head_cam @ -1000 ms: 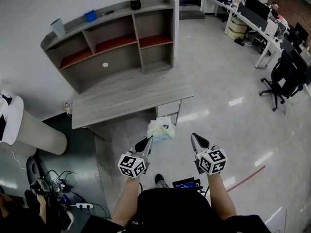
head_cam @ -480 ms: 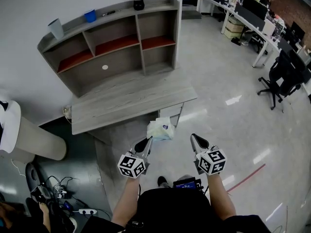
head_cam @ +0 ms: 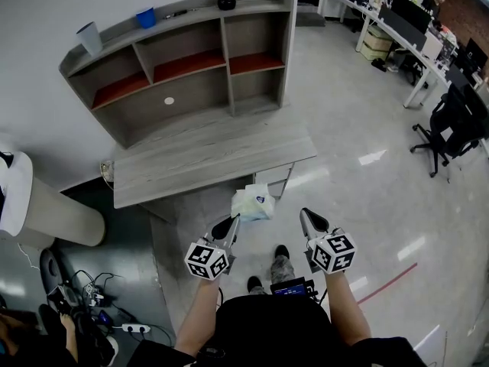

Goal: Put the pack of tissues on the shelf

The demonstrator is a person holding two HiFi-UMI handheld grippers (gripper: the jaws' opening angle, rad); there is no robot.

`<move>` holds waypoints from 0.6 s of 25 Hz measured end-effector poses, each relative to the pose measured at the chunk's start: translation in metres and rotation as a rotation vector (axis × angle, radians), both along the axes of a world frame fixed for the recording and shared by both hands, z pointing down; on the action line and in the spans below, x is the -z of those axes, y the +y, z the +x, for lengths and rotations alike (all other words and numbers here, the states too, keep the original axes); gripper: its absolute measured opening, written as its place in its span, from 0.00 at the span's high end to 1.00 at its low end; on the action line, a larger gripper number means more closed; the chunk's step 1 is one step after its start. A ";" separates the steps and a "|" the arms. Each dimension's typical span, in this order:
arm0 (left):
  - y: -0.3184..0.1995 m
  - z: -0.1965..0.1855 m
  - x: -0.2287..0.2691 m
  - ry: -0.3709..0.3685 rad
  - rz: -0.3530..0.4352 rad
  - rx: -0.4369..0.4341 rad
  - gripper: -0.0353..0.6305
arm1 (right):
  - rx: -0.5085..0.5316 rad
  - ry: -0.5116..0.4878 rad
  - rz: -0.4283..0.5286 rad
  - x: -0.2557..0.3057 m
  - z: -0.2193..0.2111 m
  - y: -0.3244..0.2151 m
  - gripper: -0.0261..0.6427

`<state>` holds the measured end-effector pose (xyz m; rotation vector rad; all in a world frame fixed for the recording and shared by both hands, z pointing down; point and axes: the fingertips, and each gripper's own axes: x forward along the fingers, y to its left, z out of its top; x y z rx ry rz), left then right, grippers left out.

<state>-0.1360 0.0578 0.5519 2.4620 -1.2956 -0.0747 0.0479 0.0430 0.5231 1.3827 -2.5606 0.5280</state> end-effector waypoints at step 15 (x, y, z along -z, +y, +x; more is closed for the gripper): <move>-0.075 0.029 0.003 -0.025 -0.009 0.021 0.93 | 0.037 -0.032 -0.020 -0.005 0.022 -0.086 0.96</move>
